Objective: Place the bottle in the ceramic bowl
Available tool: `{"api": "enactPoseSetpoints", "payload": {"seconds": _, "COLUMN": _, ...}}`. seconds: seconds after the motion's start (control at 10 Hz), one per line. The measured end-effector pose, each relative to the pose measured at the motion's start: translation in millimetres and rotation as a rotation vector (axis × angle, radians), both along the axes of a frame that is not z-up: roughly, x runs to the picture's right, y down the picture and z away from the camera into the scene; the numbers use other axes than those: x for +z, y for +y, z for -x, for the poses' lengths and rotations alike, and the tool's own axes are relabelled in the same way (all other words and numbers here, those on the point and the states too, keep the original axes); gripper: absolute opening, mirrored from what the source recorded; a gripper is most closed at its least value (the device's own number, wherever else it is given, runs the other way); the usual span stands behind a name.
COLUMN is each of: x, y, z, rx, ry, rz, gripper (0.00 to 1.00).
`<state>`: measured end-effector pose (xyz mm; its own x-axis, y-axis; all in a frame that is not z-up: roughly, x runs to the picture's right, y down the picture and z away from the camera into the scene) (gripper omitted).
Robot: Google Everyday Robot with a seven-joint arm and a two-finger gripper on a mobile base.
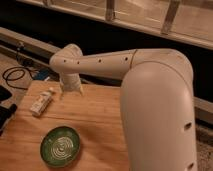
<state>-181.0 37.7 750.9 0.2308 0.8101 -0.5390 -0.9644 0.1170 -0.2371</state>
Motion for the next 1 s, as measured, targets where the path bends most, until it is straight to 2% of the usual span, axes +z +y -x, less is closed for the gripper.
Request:
{"api": "enactPoseSetpoints", "payload": {"seconds": 0.3, "x": 35.0, "y": -17, "z": 47, "rx": -0.029, "ry": -0.018, "rz": 0.001, "gripper": 0.65}}
{"api": "enactPoseSetpoints", "payload": {"seconds": 0.5, "x": 59.4, "y": -38, "z": 89, "rx": -0.029, "ry": -0.032, "rz": -0.021, "gripper": 0.65}}
{"api": "enactPoseSetpoints", "payload": {"seconds": 0.6, "x": 66.4, "y": -43, "z": 99, "rx": -0.030, "ry": -0.033, "rz": -0.027, "gripper": 0.65}}
{"api": "enactPoseSetpoints", "payload": {"seconds": 0.8, "x": 71.0, "y": -47, "z": 106, "rx": -0.030, "ry": -0.033, "rz": -0.033, "gripper": 0.65}}
{"api": "enactPoseSetpoints", "payload": {"seconds": 1.0, "x": 70.8, "y": -46, "z": 101, "rx": -0.025, "ry": -0.029, "rz": -0.032, "gripper": 0.65}}
